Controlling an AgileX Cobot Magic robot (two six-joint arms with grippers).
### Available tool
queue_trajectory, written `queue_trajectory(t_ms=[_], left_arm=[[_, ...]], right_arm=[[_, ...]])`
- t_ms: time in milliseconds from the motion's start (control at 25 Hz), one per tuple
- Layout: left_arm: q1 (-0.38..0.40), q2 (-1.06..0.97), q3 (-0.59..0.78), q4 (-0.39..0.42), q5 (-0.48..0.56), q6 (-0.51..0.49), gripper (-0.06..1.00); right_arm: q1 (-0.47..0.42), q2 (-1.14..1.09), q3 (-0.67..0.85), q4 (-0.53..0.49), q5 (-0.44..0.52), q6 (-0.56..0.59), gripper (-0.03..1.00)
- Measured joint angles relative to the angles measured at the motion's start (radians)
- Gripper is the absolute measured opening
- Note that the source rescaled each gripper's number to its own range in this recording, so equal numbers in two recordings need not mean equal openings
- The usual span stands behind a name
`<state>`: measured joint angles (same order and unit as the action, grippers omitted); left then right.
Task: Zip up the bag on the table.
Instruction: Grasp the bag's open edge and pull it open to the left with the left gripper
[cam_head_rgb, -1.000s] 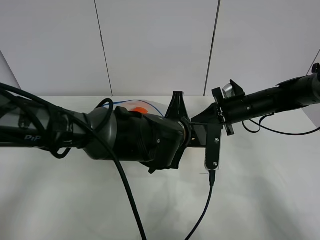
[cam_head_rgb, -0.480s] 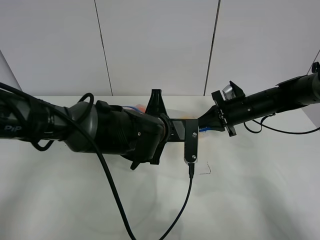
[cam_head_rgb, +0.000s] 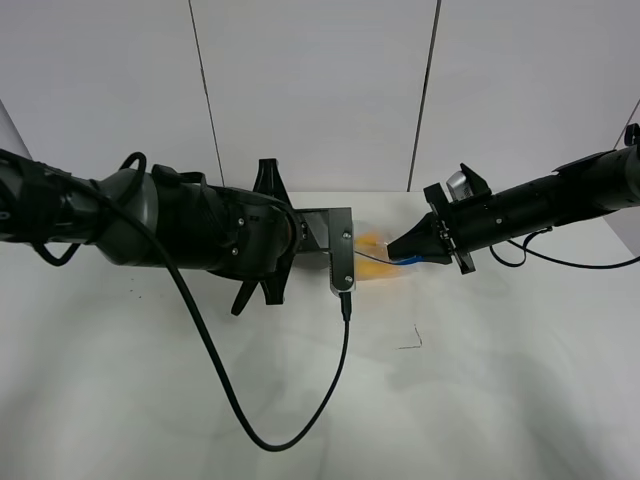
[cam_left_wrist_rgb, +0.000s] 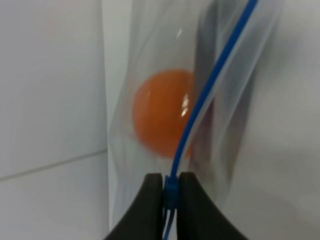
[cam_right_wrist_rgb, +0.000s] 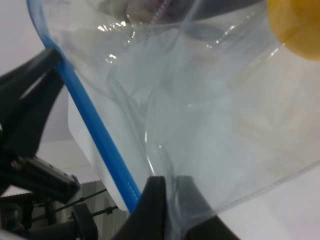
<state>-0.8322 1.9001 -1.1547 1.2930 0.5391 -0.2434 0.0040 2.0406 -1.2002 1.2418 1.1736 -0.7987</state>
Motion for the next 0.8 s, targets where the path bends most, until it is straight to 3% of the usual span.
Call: queue_trajectory(t_ms=[800], left_arm=[[0.18,0.0,0.0,-0.013,0.003,0.006,0.0]], right_arm=[[0.0,0.0,0.0,-0.004,0.0,0.004,0.0]])
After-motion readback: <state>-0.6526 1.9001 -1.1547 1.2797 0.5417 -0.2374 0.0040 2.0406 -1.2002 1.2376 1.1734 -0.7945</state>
